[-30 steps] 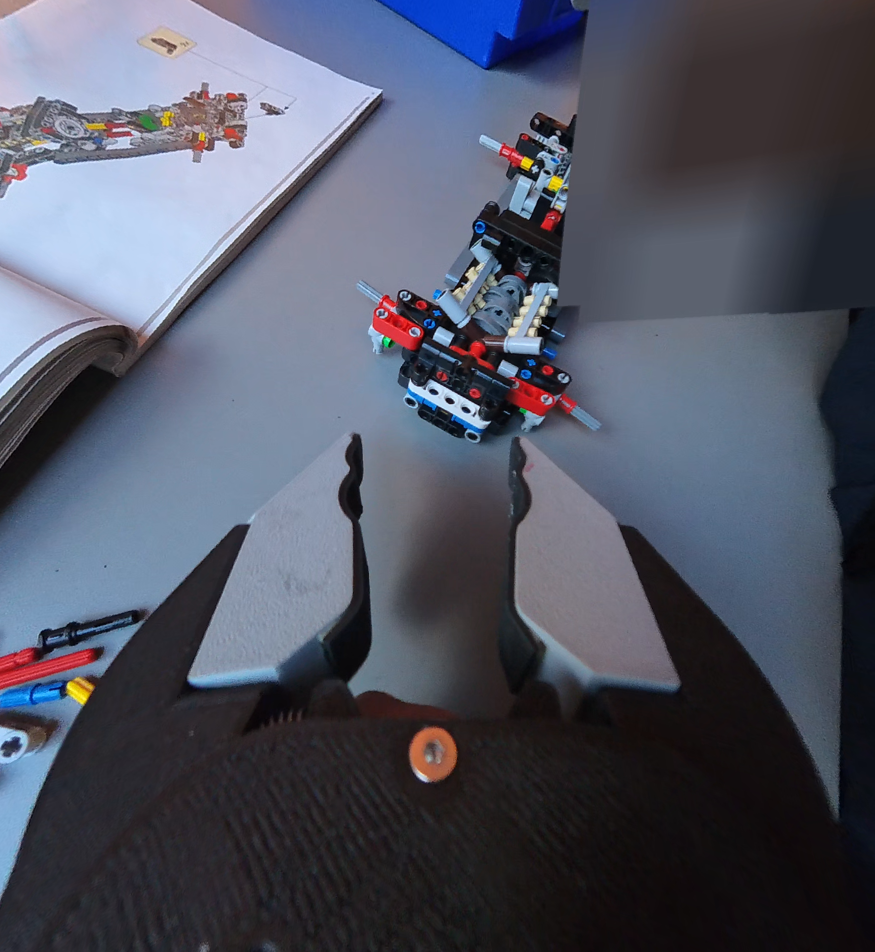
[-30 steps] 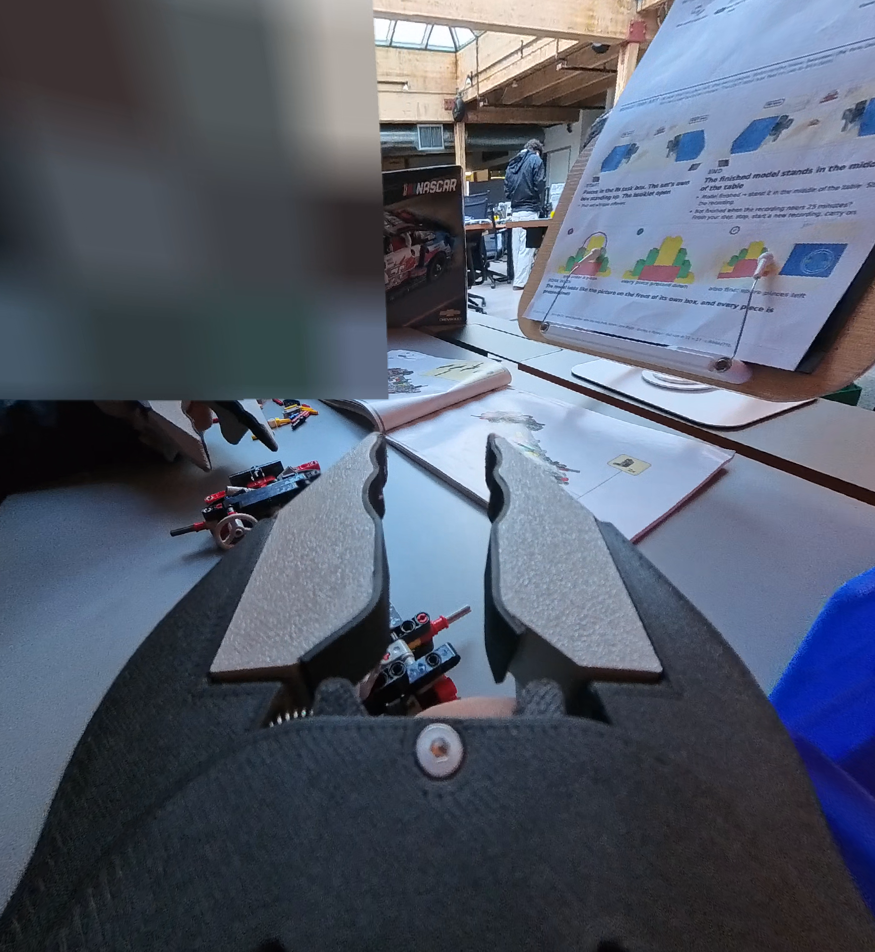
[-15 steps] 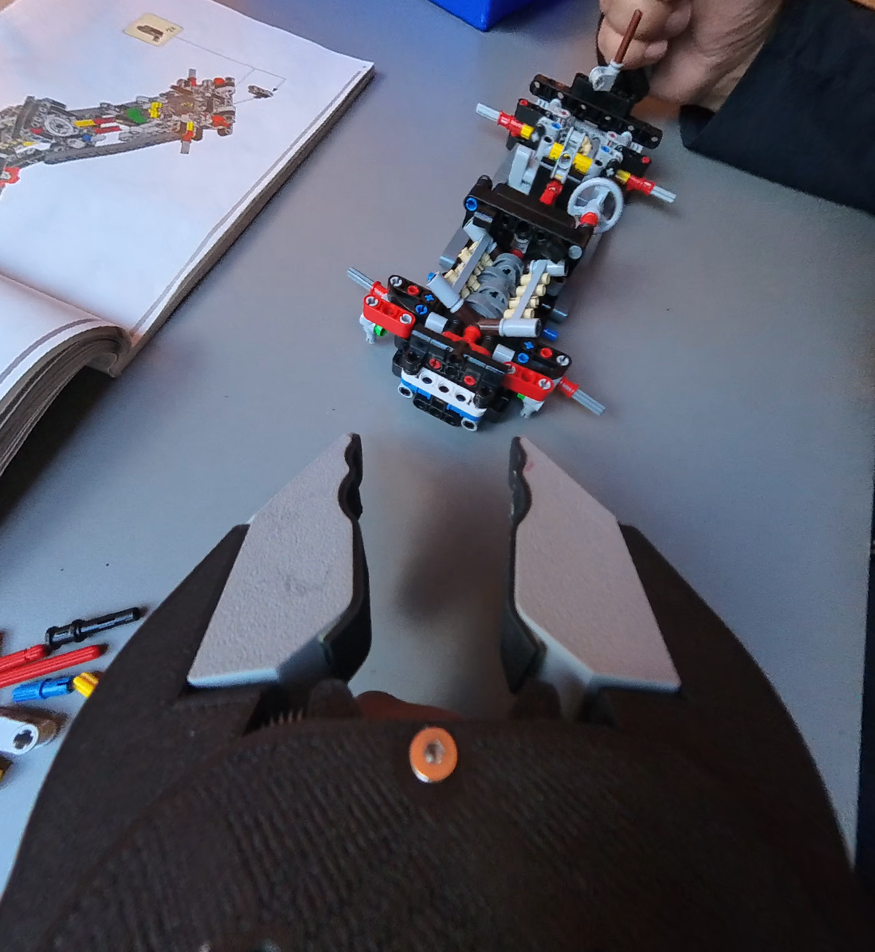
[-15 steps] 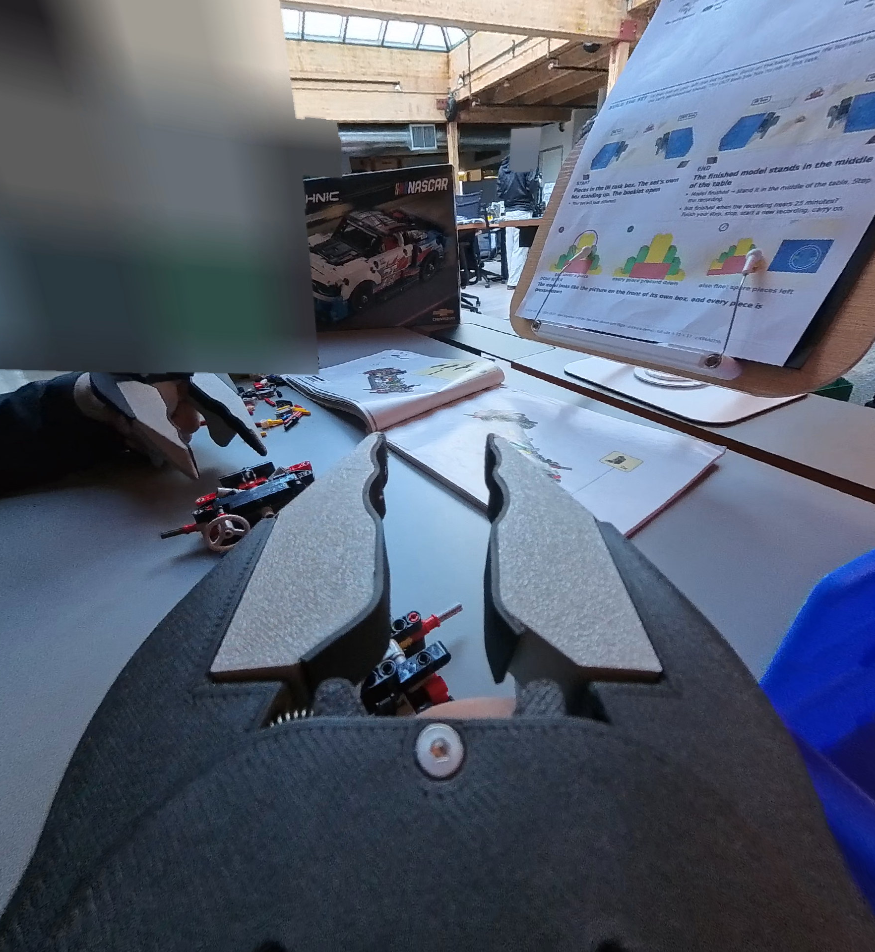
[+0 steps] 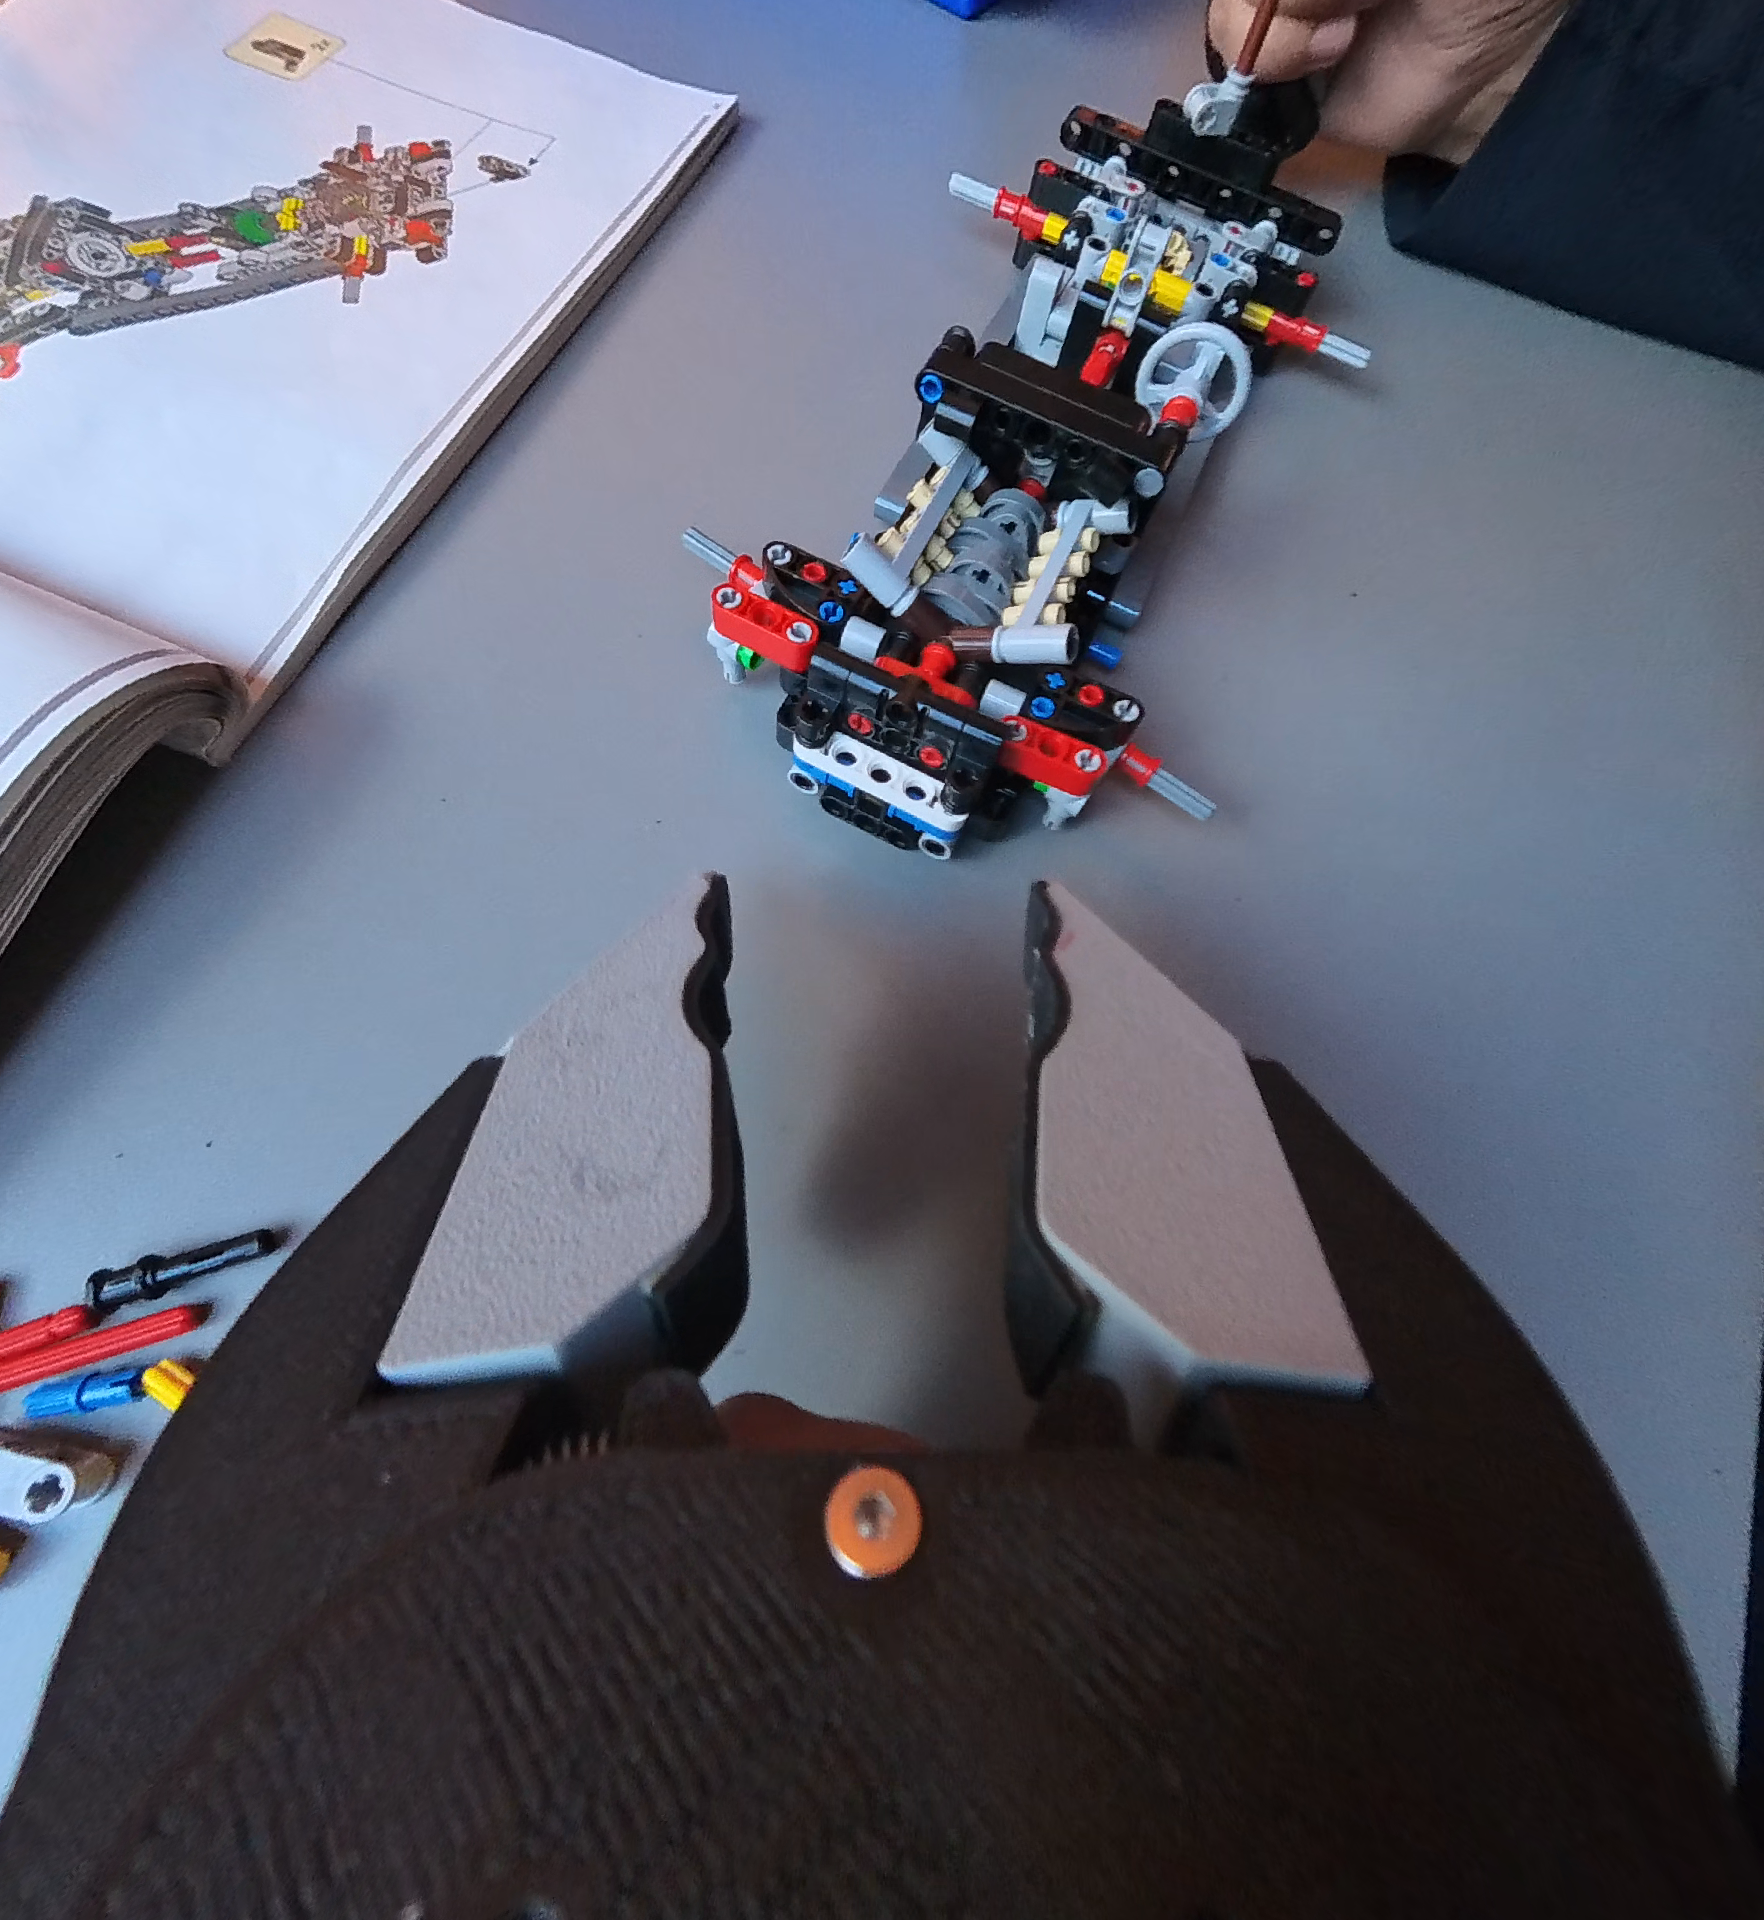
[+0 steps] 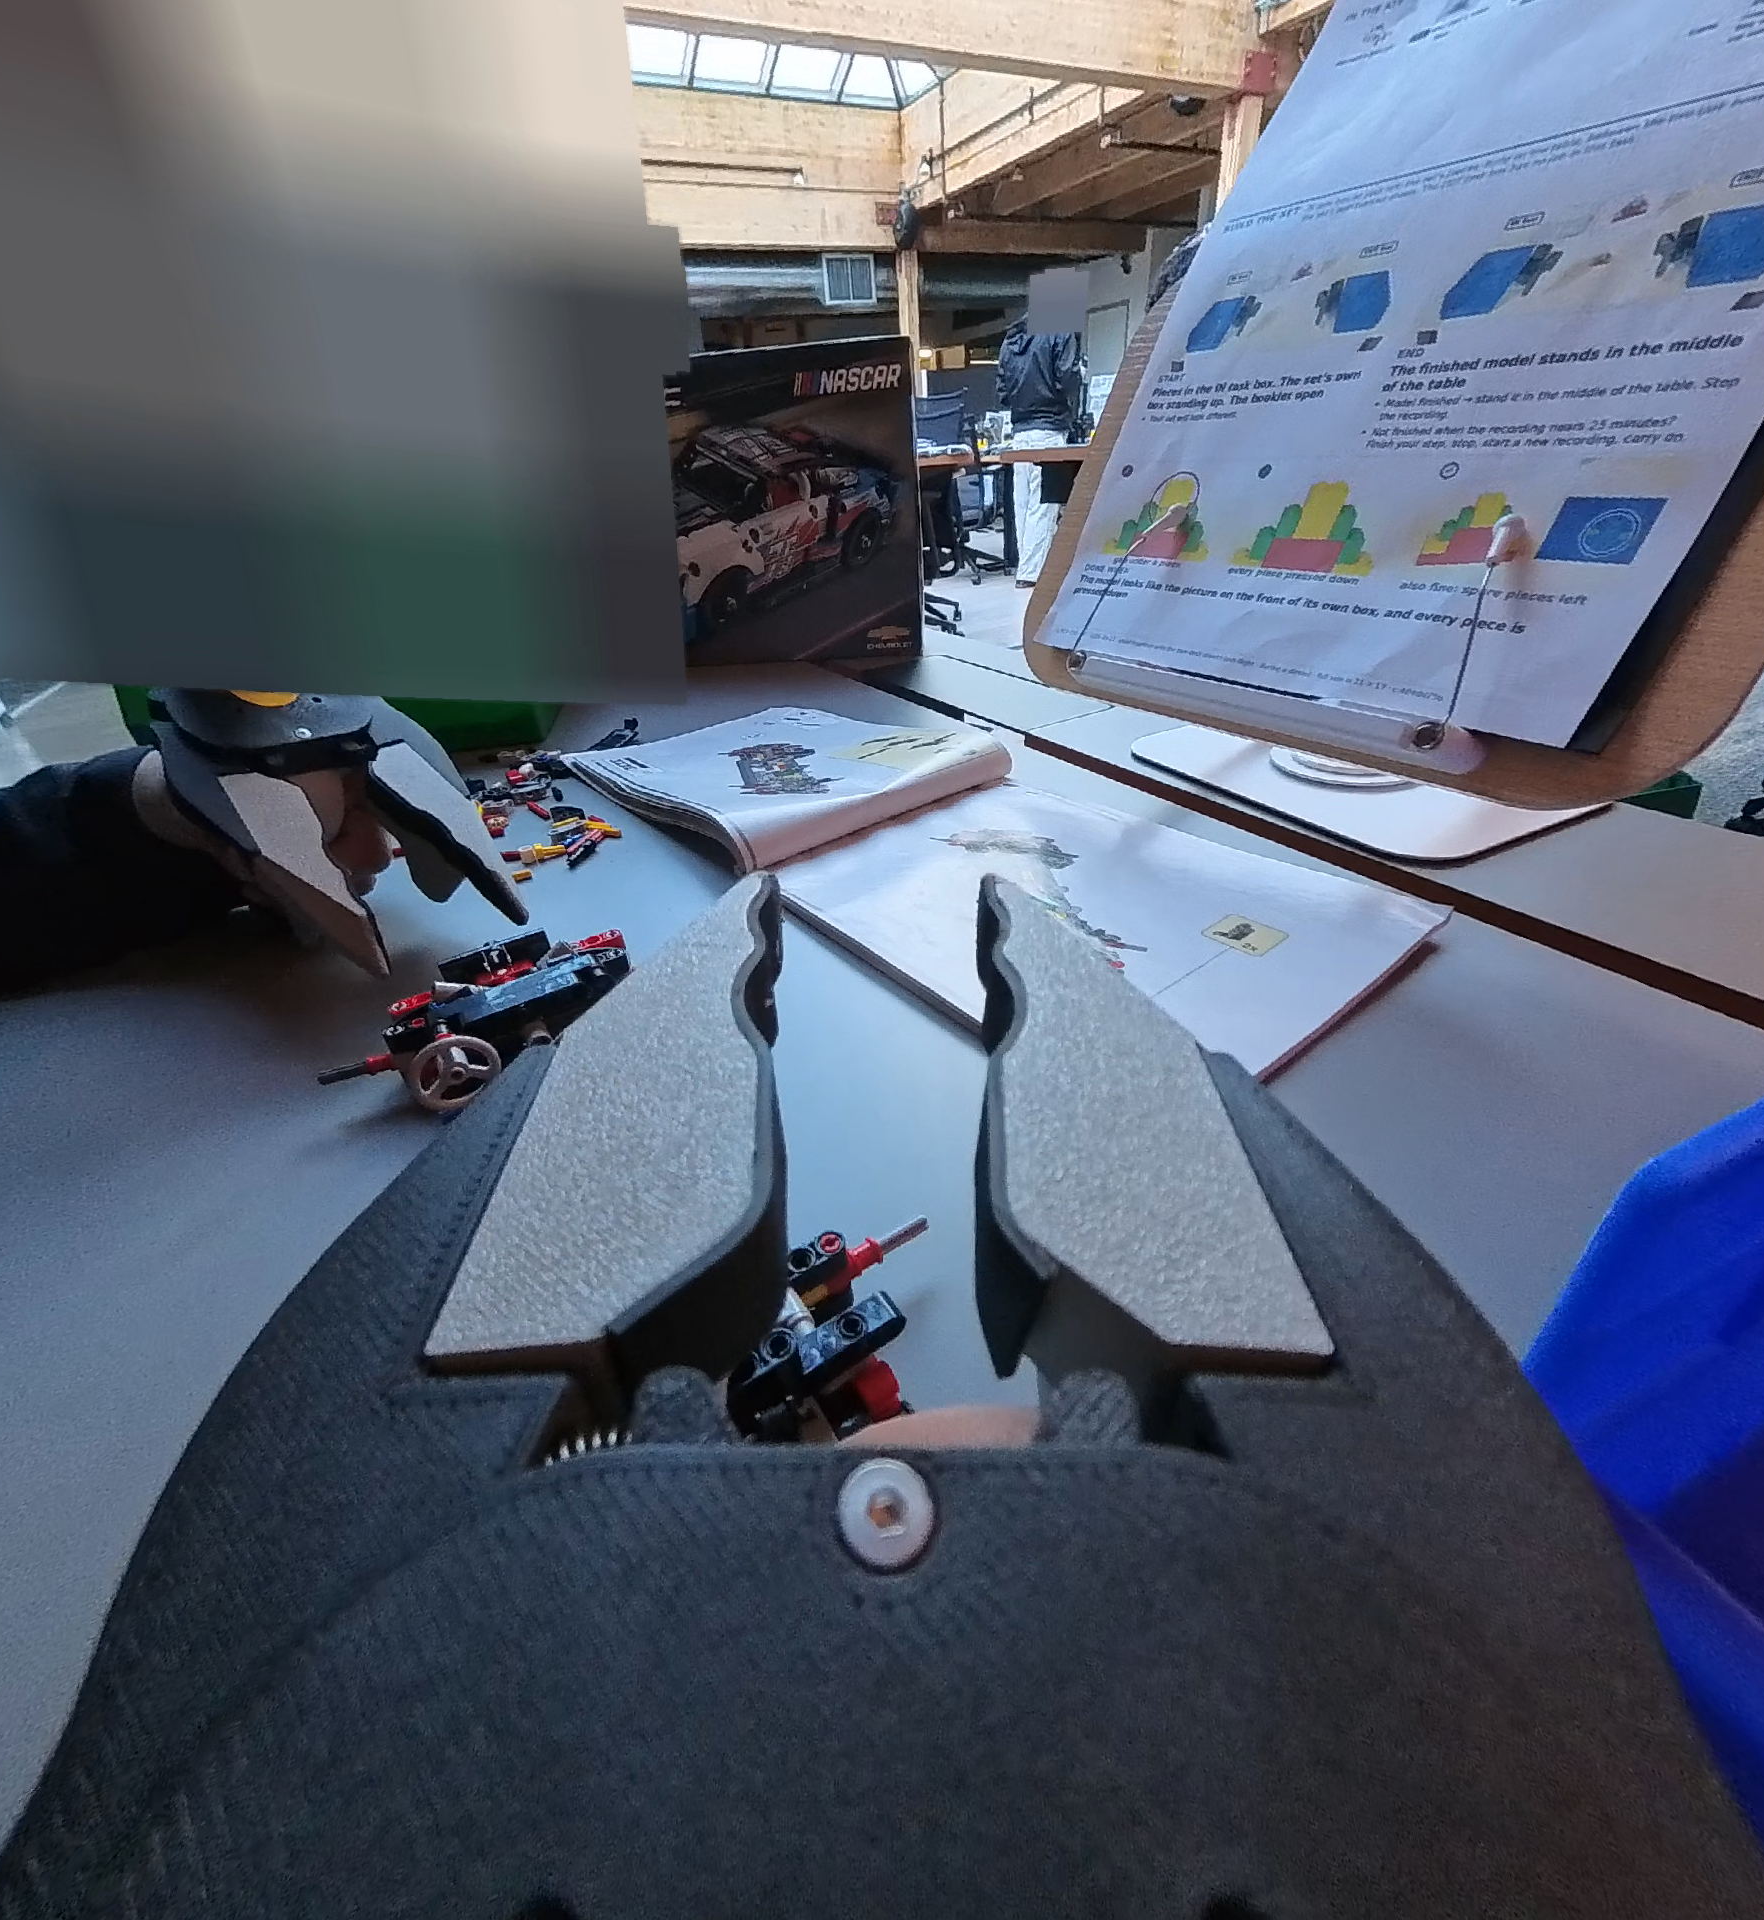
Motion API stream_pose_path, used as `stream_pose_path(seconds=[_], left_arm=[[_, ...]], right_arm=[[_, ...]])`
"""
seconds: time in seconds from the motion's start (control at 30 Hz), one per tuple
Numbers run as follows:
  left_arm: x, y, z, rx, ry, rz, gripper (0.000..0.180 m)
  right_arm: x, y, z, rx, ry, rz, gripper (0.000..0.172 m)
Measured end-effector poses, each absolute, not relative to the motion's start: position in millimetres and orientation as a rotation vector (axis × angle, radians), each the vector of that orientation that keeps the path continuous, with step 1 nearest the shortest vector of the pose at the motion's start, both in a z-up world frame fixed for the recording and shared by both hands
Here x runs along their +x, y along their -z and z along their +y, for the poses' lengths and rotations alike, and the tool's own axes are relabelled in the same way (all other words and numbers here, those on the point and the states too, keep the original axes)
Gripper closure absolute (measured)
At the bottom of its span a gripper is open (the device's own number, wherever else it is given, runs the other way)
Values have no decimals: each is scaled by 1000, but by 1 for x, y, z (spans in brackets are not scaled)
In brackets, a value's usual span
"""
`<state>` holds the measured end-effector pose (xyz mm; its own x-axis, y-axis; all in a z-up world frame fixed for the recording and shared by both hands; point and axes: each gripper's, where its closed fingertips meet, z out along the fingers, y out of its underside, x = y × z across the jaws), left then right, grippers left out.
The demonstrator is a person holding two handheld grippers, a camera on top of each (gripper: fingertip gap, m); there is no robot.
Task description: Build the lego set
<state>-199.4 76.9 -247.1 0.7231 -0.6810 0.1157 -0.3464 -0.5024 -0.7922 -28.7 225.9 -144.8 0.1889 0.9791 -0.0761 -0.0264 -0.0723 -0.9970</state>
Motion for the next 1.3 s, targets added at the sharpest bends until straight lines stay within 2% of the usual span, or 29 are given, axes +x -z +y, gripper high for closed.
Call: stream_pose_path(seconds=[0.5, 0.8, 1.3], left_arm=[[-202, 249, 79, -2154, 581, 732, 125], [-183, 244, 68, -2130, 623, 780, 126], [-187, 259, 66, -2209, 556, 798, 125]], right_arm=[[-24, 150, 237, -1357, -1121, -1007, 136], [-15, 162, 262, -1448, -936, -960, 135], [-81, 153, 199, -1436, -995, -1358, 129]])
